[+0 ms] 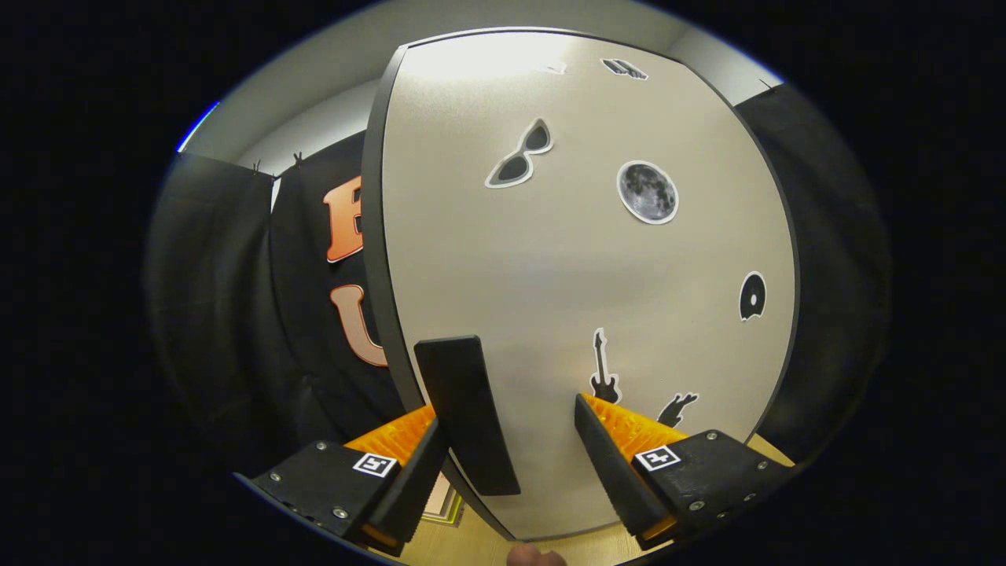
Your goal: Open the shoe cabinet door, grab the shoes and put them into the shoe cabinet, then close the shoe cabinet door.
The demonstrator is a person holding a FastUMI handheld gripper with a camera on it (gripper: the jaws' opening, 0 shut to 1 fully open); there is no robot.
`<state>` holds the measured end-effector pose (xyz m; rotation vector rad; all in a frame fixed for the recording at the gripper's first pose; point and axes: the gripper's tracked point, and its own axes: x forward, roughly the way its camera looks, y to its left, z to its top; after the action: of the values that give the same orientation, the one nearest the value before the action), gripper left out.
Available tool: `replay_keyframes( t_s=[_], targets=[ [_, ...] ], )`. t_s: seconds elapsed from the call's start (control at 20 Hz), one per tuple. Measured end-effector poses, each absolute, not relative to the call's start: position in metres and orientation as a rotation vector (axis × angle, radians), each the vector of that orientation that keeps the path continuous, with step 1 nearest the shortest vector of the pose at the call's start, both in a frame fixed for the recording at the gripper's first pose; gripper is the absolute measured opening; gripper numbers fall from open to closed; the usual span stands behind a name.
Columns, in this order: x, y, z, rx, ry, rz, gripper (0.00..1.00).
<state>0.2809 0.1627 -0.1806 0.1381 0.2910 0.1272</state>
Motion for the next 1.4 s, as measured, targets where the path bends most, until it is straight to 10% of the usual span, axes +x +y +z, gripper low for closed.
replay_keyframes(
  t_s=[1.4],
  targets=[
    [0.009,0.021,-0.074,0.047,0.219,0.137,0.95]
  ],
)
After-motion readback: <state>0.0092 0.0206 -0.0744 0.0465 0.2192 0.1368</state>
